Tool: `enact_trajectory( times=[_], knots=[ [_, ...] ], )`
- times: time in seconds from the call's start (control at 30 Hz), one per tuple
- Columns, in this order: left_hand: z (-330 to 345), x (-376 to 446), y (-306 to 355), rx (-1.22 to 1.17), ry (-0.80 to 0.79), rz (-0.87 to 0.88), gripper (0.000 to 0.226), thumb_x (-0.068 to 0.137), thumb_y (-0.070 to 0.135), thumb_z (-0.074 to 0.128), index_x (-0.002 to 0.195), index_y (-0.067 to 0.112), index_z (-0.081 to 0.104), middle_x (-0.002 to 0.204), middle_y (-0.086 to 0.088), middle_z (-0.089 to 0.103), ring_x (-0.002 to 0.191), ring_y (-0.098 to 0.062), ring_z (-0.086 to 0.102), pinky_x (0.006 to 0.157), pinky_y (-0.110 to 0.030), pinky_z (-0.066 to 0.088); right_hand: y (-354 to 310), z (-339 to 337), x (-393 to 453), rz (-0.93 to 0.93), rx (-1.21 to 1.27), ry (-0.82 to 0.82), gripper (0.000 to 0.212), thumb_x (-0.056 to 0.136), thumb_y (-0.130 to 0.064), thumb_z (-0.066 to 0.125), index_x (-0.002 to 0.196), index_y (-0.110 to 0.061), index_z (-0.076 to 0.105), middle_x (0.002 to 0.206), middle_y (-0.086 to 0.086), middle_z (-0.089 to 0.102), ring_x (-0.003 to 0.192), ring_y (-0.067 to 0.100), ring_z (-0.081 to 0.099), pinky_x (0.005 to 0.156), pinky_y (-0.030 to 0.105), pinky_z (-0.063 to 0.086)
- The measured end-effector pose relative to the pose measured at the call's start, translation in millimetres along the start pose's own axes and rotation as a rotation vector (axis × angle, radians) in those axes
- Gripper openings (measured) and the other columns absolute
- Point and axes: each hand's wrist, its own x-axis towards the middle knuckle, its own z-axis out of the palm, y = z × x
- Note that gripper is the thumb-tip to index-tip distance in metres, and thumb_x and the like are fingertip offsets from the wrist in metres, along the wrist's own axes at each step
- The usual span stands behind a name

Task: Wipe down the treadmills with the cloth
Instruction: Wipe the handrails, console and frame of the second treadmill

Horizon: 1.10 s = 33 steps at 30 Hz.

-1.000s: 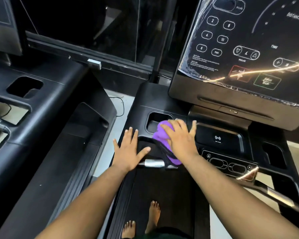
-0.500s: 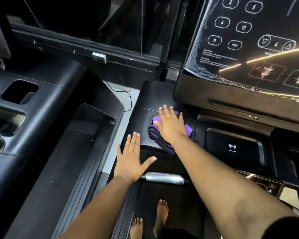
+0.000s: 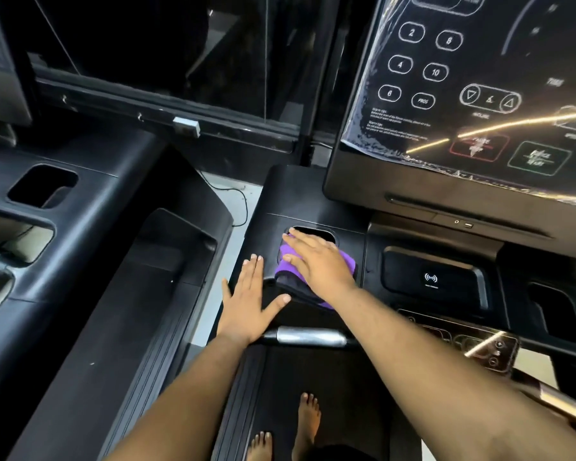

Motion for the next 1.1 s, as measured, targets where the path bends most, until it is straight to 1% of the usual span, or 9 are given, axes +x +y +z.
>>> enact_trajectory(
  times=[0.13,0.2,0.3,0.47,0.6,0.77,0.87,0.97,1.1],
  knots=[
    [-12.3,-9.6,18.7,-0.255,0.017,0.125,0.108,0.080,0.093,0.030,0.162,0.025,0.011,0.167,0.015,0.009,0.153,0.003,-0.006,0.125,-0.042,-0.010,-19.2,-9.2,-33.4,0.015,0.110,0.138,0.059,0.096,-0.059,0.034,0.139,-0.030,0.061,0.148,-0.007,0.054,0.136,0.020,0.047,0.108,0.042,0.036],
    [-22.7,-20.0,45.4,-0.536,-0.075,0.144,0.090,0.084,0.075,0.055,0.156,0.025,0.032,0.157,0.018,0.037,0.148,0.004,0.021,0.125,-0.033,0.015,-21.2,-16.9,-51.5,0.027,0.154,0.200,0.052,0.096,-0.055,0.042,0.136,-0.029,0.063,0.142,-0.006,0.055,0.131,0.021,0.049,0.106,0.046,0.039],
    [-27.9,-33.1,73.4,-0.800,-0.099,0.116,0.051,0.088,0.033,0.076,0.135,0.031,0.055,0.122,0.019,0.069,0.117,-0.003,0.062,0.099,-0.023,0.048,-18.3,-24.8,-78.9,0.081,0.245,0.246,0.049,0.093,-0.053,0.051,0.134,-0.030,0.063,0.139,-0.005,0.054,0.131,0.019,0.049,0.109,0.045,0.038],
    [-23.8,-45.8,92.0,-0.777,-0.123,0.165,0.052,0.081,0.016,0.073,0.132,0.021,0.062,0.120,0.002,0.072,0.109,-0.017,0.068,0.096,-0.041,0.056,-15.6,-39.3,-129.0,0.206,0.509,0.373,0.044,0.090,-0.037,0.073,0.132,-0.027,0.063,0.131,-0.006,0.049,0.127,0.011,0.050,0.114,0.036,0.039],
    [-22.4,-63.9,118.0,-0.877,-0.145,0.168,0.039,0.086,-0.006,0.060,0.116,0.018,0.070,0.107,0.001,0.075,0.087,-0.008,0.066,0.076,-0.026,0.053,-14.5,-51.9,-178.1,0.319,0.595,0.322,0.070,0.086,-0.032,0.082,0.147,-0.028,0.047,0.144,-0.008,0.043,0.134,0.002,0.042,0.114,0.019,0.031],
    [-9.6,-86.7,150.0,-1.030,-0.252,0.097,0.045,0.080,-0.011,0.052,0.098,0.021,0.078,0.109,-0.004,0.076,0.097,-0.016,0.066,0.082,-0.025,0.052,0.6,-61.4,-237.8,0.451,0.861,0.247,0.091,0.086,-0.026,0.082,0.160,-0.031,0.029,0.155,-0.014,0.040,0.142,0.004,0.039,0.110,0.012,0.037],
    [-0.9,-98.5,173.4,-1.071,-0.321,0.087,0.048,0.068,-0.002,0.052,0.100,0.022,0.078,0.111,-0.007,0.076,0.100,-0.022,0.066,0.091,-0.037,0.052,17.8,-68.6,-268.1,0.452,1.070,0.268,0.077,0.074,-0.034,0.087,0.142,-0.021,0.054,0.136,-0.003,0.065,0.130,0.018,0.059,0.100,0.024,0.051],
    [15.9,-108.6,191.8,-1.059,-0.384,0.109,0.054,0.068,0.006,0.057,0.116,0.025,0.073,0.122,-0.001,0.071,0.113,-0.016,0.065,0.090,-0.028,0.052,33.9,-71.7,-292.4,0.478,1.084,0.332,0.067,0.066,-0.043,0.085,0.125,-0.017,0.064,0.122,0.005,0.073,0.118,0.025,0.067,0.099,0.036,0.055],
    [48.4,-113.3,212.9,-0.914,-0.535,0.139,0.057,0.075,0.033,0.079,0.129,0.026,0.059,0.124,-0.003,0.063,0.108,-0.009,0.065,0.091,-0.023,0.052,58.7,-85.6,-319.4,0.551,0.910,0.429,0.056,0.066,-0.046,0.086,0.112,-0.022,0.064,0.109,0.000,0.072,0.100,0.009,0.069,0.091,0.030,0.055]
  ],
)
